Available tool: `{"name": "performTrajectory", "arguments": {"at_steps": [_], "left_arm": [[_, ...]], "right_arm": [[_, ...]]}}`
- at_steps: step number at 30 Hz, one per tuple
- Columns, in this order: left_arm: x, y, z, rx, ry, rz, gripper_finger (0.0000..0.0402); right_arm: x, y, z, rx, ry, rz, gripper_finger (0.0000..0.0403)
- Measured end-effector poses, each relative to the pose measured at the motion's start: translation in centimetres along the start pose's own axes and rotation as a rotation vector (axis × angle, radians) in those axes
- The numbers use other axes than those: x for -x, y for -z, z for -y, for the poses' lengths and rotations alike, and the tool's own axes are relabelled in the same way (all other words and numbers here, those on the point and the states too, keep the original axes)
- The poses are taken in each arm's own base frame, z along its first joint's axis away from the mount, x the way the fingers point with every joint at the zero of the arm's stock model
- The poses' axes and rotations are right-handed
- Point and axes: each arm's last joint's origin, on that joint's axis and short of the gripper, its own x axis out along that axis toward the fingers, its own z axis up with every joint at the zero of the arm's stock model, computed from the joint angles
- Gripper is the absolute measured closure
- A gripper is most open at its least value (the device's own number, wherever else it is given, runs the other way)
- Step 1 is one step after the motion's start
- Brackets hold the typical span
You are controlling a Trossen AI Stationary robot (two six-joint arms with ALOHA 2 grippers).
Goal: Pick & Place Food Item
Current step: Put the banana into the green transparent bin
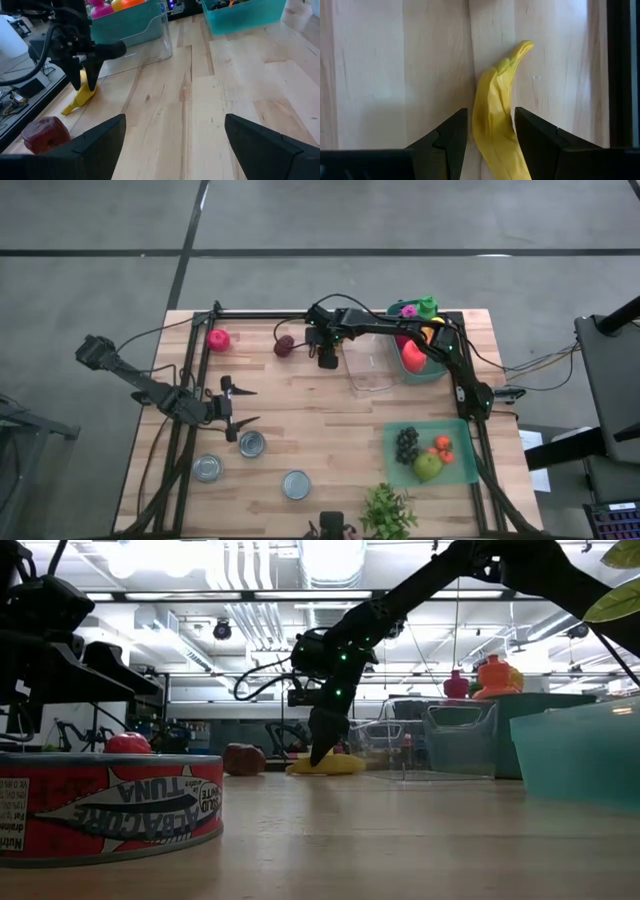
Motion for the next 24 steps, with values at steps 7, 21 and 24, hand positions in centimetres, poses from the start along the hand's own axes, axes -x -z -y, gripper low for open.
{"name": "performTrajectory", "arguments": {"at_steps": [7,21,24], "left_arm": [[0.00,0.00,0.00,0.000,0.000,0.000,0.0058],[0.00,0.00,0.00,0.000,0.000,0.000,0.0058],[0.00,0.00,0.00,0.000,0.000,0.000,0.0058]], "right_arm": [[0.02,0.04,0.04,-0.001,-0.001,-0.003,0.0246],[0.00,0.16,0.57,-0.019,0.029,-0.004,0.0316],[0.00,0.16,0.57,-0.021,0.030,-0.004,0.0317]]}}
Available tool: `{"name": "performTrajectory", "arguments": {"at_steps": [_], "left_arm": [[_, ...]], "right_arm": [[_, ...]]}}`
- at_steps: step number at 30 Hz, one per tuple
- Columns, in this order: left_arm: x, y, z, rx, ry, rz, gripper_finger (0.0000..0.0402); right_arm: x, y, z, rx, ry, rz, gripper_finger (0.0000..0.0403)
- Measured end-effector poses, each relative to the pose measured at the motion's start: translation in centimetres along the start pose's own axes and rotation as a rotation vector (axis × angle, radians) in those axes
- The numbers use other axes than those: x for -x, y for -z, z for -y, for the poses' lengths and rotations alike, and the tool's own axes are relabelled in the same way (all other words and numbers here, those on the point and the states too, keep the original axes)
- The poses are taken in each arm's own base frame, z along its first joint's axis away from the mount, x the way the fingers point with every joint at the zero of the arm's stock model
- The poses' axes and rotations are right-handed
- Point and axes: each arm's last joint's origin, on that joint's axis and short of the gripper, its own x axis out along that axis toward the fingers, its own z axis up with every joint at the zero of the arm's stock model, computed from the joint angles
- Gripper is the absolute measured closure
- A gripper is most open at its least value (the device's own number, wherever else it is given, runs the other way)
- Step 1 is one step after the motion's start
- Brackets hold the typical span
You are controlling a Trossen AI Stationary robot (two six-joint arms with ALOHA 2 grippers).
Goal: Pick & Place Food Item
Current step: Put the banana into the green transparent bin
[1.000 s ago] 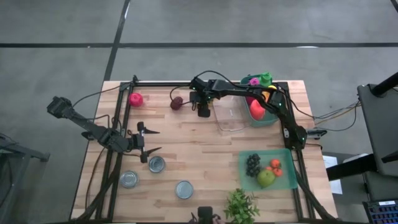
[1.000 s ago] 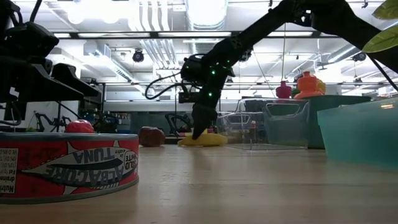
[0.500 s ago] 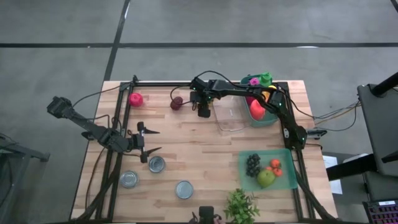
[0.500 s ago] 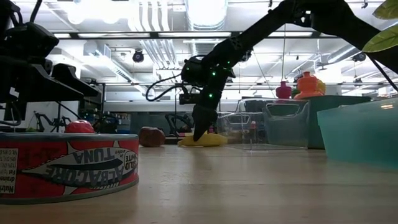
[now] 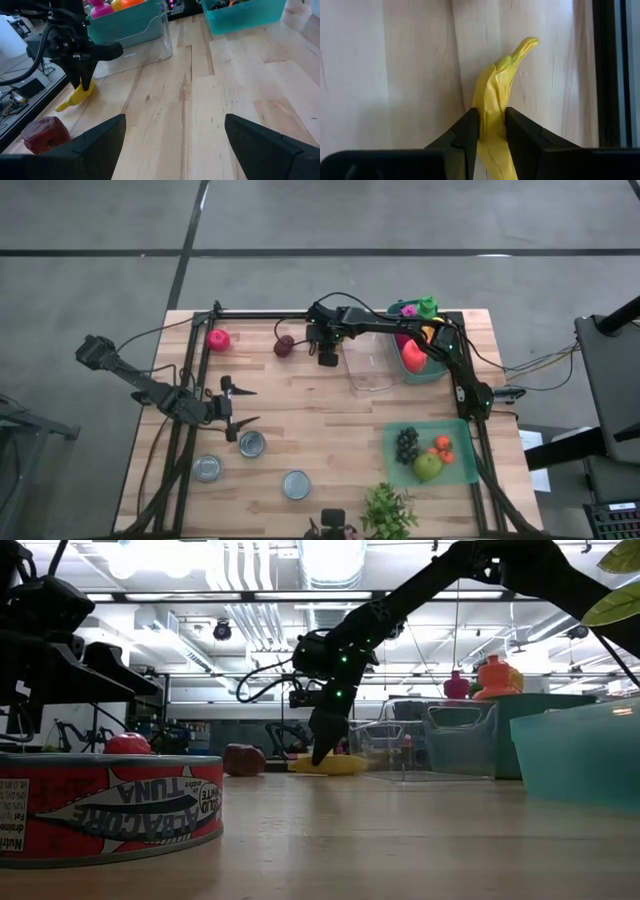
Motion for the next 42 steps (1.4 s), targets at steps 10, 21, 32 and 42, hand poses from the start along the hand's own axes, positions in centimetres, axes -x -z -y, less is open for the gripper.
{"name": "performTrajectory", "arguments": {"at_steps": [10,21,32,42], "left_arm": [[0.0,0.0,0.0,0.000,0.000,0.000,0.0058],[0.0,0.0,0.0,0.000,0.000,0.000,0.0058],[0.0,0.0,0.0,0.000,0.000,0.000,0.0058],[0.0,0.0,0.0,0.000,0.000,0.000,0.0058]], "right_arm": [[2.4,-1.0,-0.3,0.004,0.017,0.060,0.0318],[9.3,-3.5,-2.8,0.060,0.026,0.225,0.0319],[17.6,-4.2,-8.2,0.172,-0.023,0.366,0.0319],[21.2,-1.0,-12.8,0.085,-0.055,0.371,0.0319]]}}
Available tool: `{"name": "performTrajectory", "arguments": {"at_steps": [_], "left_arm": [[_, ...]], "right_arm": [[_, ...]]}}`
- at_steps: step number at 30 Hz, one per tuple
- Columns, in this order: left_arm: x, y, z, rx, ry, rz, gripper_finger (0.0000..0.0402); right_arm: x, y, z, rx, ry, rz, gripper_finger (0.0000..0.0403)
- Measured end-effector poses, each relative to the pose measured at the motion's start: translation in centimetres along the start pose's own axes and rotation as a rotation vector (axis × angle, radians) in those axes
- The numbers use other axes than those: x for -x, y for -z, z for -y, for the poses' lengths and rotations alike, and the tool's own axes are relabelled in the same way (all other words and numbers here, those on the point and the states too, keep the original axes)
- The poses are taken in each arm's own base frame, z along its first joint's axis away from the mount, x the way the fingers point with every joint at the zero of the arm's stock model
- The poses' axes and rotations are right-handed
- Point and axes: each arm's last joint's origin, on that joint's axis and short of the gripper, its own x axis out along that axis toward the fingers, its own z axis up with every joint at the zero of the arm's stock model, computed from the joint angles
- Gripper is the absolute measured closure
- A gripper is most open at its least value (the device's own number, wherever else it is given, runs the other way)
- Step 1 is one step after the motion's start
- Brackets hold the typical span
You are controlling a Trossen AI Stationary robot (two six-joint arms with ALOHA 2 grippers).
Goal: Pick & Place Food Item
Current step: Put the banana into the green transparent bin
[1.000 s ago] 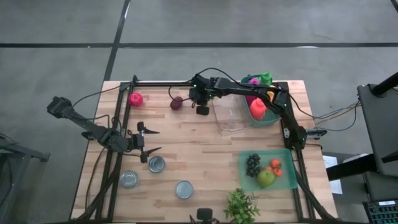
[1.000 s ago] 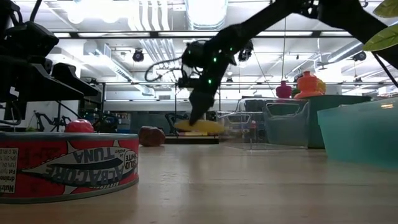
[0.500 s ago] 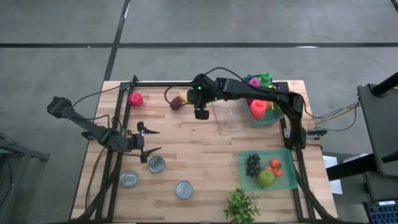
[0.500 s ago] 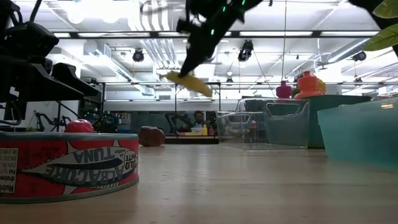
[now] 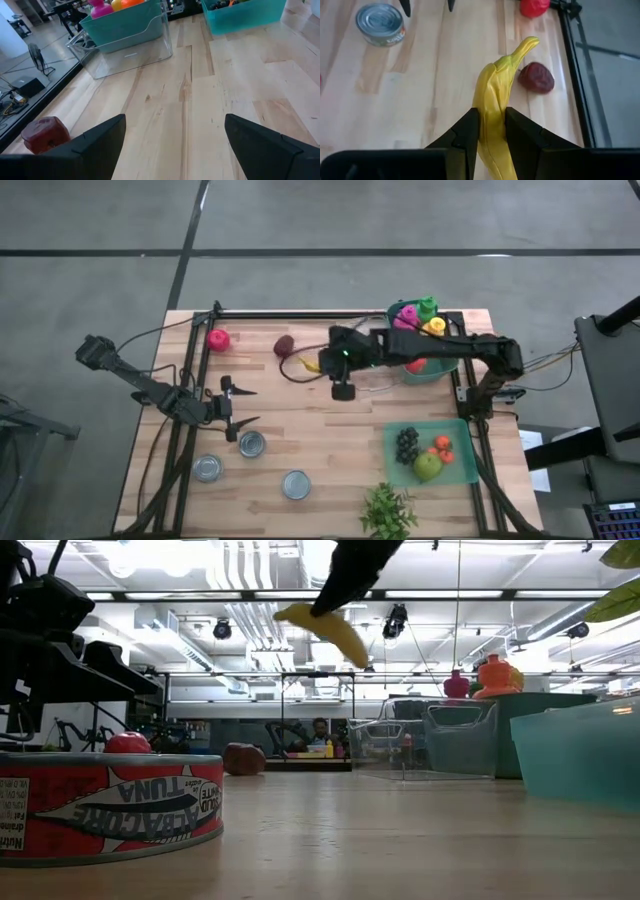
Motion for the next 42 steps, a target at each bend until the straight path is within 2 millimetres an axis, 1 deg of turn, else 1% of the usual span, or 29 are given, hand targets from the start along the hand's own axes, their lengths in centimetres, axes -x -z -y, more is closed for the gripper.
{"name": "performTrajectory", "arguments": {"at_steps": [4,8,11,14,19,27,33,42], "left_arm": [[0.0,0.0,0.0,0.000,0.000,0.000,0.0058],[0.0,0.0,0.0,0.000,0.000,0.000,0.0058],[0.0,0.0,0.0,0.000,0.000,0.000,0.0058],[0.0,0.0,0.0,0.000,0.000,0.000,0.0058],[0.0,0.0,0.0,0.000,0.000,0.000,0.0058],[0.0,0.0,0.0,0.000,0.000,0.000,0.0058],[0.0,0.0,0.0,0.000,0.000,0.000,0.0058],[0.0,0.0,0.0,0.000,0.000,0.000,0.0058]], "right_arm": [[1.6,0.7,-2.2,-0.073,0.049,-0.017,0.0319],[3.1,1.2,-4.8,-0.086,0.056,-0.016,0.0319],[4.5,1.4,-6.5,-0.137,0.079,-0.015,0.0319],[5.4,1.8,-8.2,-0.228,0.124,-0.034,0.0319],[6.8,2.8,-10.9,-0.304,0.136,-0.102,0.0319],[8.3,4.8,-13.6,-0.460,0.180,-0.227,0.0319],[9.4,5.8,-15.4,-0.571,0.197,-0.264,0.0319],[11.4,7.6,-17.8,-0.678,0.251,-0.333,0.0319]]}}
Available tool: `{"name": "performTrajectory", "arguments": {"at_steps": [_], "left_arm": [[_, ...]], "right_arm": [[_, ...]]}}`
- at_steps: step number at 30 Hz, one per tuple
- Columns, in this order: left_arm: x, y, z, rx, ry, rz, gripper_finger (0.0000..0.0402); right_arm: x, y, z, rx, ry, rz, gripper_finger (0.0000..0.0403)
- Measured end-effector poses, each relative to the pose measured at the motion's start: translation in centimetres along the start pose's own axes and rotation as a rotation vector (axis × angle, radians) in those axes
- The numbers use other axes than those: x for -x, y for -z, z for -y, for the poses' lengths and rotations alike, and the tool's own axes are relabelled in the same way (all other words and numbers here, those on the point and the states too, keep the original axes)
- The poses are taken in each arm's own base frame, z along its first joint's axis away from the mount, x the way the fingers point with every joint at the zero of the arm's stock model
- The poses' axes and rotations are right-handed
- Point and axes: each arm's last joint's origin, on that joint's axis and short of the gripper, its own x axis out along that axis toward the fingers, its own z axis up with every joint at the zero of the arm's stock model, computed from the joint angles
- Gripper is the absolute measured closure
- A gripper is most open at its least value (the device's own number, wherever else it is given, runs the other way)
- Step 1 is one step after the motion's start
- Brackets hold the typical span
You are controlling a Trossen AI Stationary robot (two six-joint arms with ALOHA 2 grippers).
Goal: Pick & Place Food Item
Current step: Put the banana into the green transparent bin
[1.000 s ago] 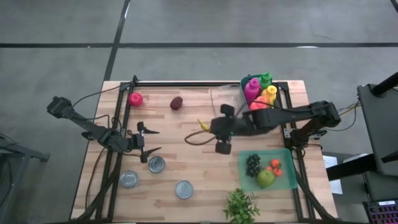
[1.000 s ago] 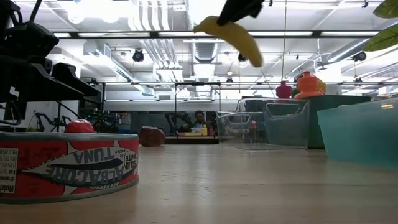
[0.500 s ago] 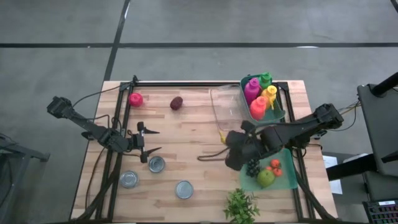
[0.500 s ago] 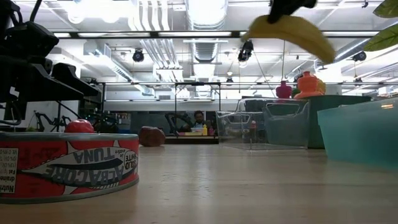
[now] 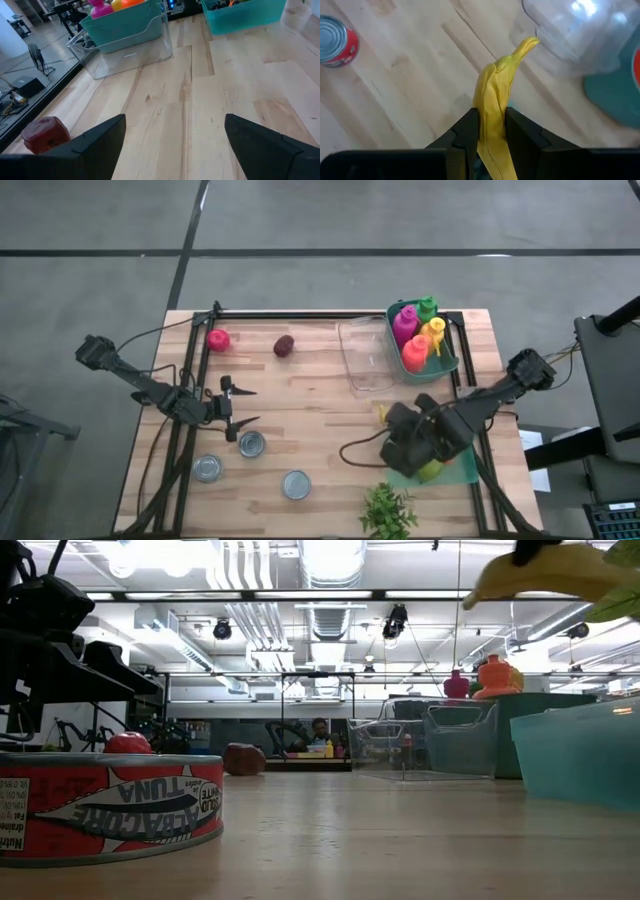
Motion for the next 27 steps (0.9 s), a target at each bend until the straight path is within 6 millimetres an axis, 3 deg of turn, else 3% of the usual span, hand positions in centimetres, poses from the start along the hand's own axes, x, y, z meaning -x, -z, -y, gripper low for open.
{"name": "performTrajectory", "arguments": {"at_steps": [15,27], "left_arm": [[0.0,0.0,0.0,0.000,0.000,0.000,0.0058],[0.0,0.0,0.0,0.000,0.000,0.000,0.0058]], "right_arm": [[-0.6,6.9,-1.6,-0.052,0.066,-0.111,0.0319],[-3.6,9.7,-0.2,-0.067,0.219,-0.117,0.0319]]}}
